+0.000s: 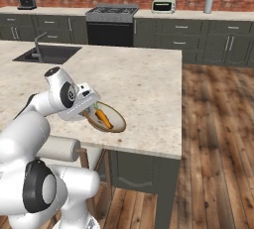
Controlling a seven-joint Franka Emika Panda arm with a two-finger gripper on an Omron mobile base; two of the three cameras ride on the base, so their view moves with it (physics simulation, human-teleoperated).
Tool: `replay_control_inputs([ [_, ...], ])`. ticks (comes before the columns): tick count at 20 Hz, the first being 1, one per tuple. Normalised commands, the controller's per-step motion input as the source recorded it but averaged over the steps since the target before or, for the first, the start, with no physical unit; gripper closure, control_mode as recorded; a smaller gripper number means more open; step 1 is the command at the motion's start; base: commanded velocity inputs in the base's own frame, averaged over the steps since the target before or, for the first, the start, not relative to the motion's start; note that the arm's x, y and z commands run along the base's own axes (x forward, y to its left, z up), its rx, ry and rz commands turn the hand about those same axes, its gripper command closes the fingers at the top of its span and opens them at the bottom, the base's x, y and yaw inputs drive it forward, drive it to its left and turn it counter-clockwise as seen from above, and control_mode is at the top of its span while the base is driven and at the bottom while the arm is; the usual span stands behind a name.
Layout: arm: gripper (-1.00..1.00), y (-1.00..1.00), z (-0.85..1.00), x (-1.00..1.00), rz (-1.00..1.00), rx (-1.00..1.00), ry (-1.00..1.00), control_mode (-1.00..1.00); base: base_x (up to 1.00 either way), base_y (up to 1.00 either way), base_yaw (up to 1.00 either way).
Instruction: Pick the chicken drumstick and carrot from their plates and place them in the bowl. Then put the bowl in the fridge.
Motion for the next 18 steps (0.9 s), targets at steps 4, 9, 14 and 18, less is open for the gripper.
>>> replay_control_inputs([
  [4, 1.0, 0.0, 0.0, 0.0, 0.0, 0.0, 0.0, 1.0, -0.1, 0.0, 0.0],
  [9, 1.0, 0.0, 0.0, 0.0, 0.0, 0.0, 0.0, 1.0, -0.26, 0.0, 0.0],
  [14, 1.0, 0.0, 0.0, 0.0, 0.0, 0.0, 0.0, 1.0, -0.46, -0.1, -0.03],
  [18, 1.0, 0.0, 0.0, 0.0, 0.0, 0.0, 0.0, 1.0, -0.42, -0.2, -0.12],
])
